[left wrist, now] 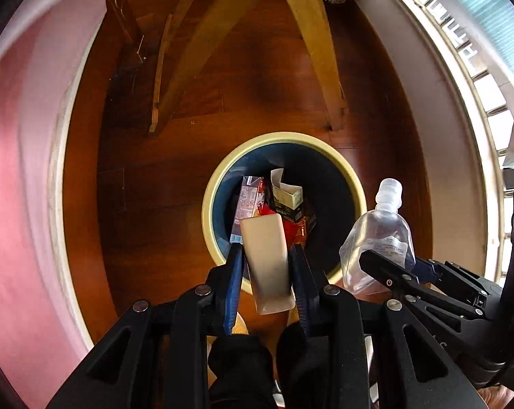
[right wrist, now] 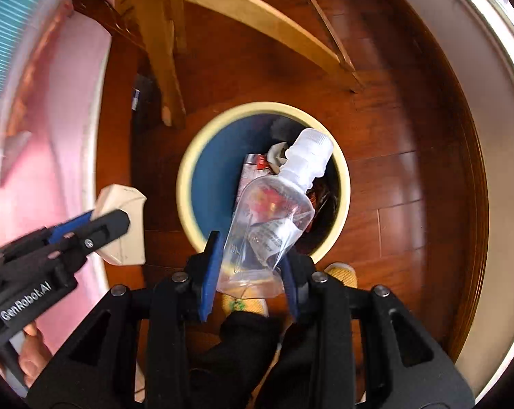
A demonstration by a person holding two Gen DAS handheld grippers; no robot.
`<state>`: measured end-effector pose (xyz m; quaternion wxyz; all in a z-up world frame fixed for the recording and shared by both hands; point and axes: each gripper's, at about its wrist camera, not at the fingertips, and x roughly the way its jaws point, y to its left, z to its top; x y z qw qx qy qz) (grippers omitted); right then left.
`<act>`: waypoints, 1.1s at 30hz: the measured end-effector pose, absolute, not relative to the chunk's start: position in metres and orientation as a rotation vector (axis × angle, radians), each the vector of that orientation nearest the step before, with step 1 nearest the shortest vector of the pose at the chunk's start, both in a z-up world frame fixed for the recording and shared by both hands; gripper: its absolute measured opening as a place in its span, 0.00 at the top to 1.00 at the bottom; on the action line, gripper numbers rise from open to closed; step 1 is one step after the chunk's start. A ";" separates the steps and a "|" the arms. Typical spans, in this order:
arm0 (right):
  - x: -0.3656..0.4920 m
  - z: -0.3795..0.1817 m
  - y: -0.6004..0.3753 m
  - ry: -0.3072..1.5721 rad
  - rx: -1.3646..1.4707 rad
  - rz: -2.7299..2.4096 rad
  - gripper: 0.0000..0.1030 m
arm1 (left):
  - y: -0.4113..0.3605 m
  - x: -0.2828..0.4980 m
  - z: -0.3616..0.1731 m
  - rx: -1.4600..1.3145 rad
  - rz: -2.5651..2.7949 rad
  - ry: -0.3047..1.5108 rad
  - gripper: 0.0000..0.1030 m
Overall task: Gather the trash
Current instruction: 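Open both tools to drop the soap and bottle into the bin, then raise both tools back toward the crumpled papers on the table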
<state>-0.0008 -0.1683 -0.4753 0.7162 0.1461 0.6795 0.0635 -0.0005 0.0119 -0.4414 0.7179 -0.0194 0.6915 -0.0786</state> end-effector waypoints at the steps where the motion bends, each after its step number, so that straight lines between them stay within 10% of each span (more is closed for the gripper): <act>1: 0.001 -0.485 -0.166 1.508 0.317 0.148 0.71 | 0.010 0.001 -0.451 -0.033 -0.174 1.528 0.74; 4: 0.006 -0.513 -0.165 1.524 0.309 0.145 0.70 | 0.005 0.006 -0.475 -0.006 -0.176 1.529 0.71; 10: 0.013 -0.538 -0.164 1.519 0.318 0.107 0.50 | 0.012 0.015 -0.507 0.011 -0.157 1.546 0.16; 33: 0.007 -0.419 -0.175 1.453 0.353 0.028 0.46 | 0.036 0.008 -0.375 -0.008 -0.083 1.461 0.15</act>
